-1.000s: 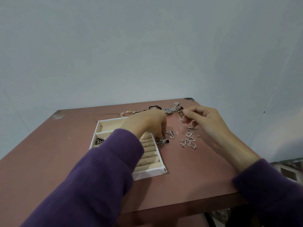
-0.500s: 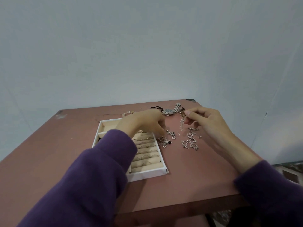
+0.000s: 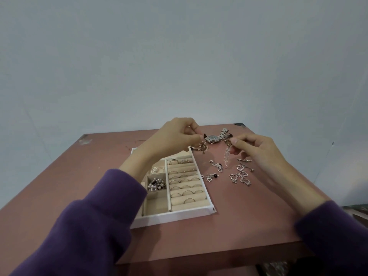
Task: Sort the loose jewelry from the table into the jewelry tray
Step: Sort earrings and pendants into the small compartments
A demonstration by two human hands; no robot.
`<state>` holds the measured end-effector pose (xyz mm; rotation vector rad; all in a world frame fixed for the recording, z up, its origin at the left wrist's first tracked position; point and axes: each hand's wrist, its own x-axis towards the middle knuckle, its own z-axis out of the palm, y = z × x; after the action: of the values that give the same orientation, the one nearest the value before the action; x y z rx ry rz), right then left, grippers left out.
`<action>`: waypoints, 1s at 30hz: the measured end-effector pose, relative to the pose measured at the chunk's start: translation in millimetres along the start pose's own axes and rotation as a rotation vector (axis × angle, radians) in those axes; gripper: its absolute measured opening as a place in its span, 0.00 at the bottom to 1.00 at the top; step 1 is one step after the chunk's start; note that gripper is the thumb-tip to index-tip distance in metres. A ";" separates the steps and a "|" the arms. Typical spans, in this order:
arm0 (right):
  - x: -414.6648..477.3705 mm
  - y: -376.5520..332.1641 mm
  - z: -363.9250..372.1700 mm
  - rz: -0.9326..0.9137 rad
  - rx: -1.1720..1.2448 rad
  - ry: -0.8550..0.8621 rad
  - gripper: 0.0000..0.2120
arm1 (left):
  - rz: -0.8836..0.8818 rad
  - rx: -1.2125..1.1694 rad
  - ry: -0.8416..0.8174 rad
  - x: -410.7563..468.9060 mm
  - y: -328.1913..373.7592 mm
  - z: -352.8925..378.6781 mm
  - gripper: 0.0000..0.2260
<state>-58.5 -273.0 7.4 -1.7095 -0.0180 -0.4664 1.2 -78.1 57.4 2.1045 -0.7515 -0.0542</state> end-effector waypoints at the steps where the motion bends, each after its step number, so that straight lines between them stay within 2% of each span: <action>1: -0.5 -1.3 1.9 -0.001 0.011 -0.002 0.07 | -0.010 -0.039 0.018 -4.5 -0.9 -1.5 0.02; 5: -4.4 -8.4 15.4 -0.011 0.047 -0.027 0.07 | -0.029 -0.117 0.070 -25.6 -6.0 -12.9 0.02; 12: -15.3 -22.2 60.5 -0.034 0.063 -0.146 0.07 | -0.064 -0.061 0.053 -69.7 -23.8 -42.9 0.02; 18: -25.5 -32.7 95.0 -0.044 0.076 -0.252 0.07 | -0.095 0.045 -0.018 -106.2 -46.4 -57.3 0.02; 25: -34.4 -43.3 112.9 -0.054 0.055 -0.309 0.07 | -0.109 0.049 -0.045 -129.3 -53.7 -65.3 0.04; 30: -39.0 -48.6 118.9 -0.069 0.015 -0.349 0.07 | -0.099 0.082 -0.087 -136.6 -49.7 -66.2 0.02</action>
<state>-72.3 -141.0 27.0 -1.7610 -0.3326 -0.2134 -65.9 64.2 29.6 2.2283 -0.7102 -0.1725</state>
